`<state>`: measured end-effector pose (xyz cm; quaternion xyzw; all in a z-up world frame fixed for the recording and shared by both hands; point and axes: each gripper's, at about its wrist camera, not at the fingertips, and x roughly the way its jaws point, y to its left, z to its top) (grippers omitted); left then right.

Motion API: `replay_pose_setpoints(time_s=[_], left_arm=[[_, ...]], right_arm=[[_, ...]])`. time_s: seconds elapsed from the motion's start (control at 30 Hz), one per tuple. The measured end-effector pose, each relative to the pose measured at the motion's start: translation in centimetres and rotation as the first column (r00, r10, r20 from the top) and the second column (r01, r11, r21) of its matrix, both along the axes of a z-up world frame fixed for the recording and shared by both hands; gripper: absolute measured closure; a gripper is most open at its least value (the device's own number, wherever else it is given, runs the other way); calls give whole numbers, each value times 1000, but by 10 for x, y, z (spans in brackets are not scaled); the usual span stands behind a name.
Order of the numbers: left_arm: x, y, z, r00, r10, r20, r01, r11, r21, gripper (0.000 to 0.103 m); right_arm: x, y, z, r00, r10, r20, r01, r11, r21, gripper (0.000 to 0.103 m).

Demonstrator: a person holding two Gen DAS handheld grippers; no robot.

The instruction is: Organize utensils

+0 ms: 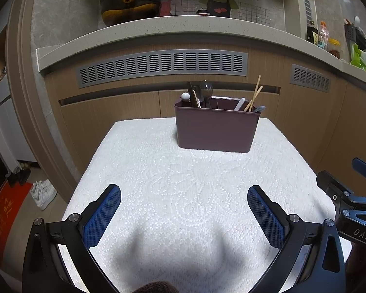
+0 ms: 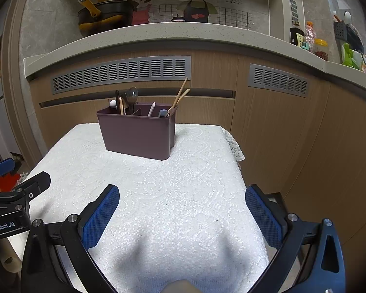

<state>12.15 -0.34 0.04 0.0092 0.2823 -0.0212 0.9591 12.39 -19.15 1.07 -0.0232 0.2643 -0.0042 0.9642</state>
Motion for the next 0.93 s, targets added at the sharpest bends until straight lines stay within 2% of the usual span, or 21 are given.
replay_pose_setpoints(time_s=[0.93], left_arm=[[1, 2, -3, 1000, 18, -10, -18, 1000, 12, 0]], right_arm=[[1, 0, -1, 1000, 8, -3, -9, 1000, -9, 0]])
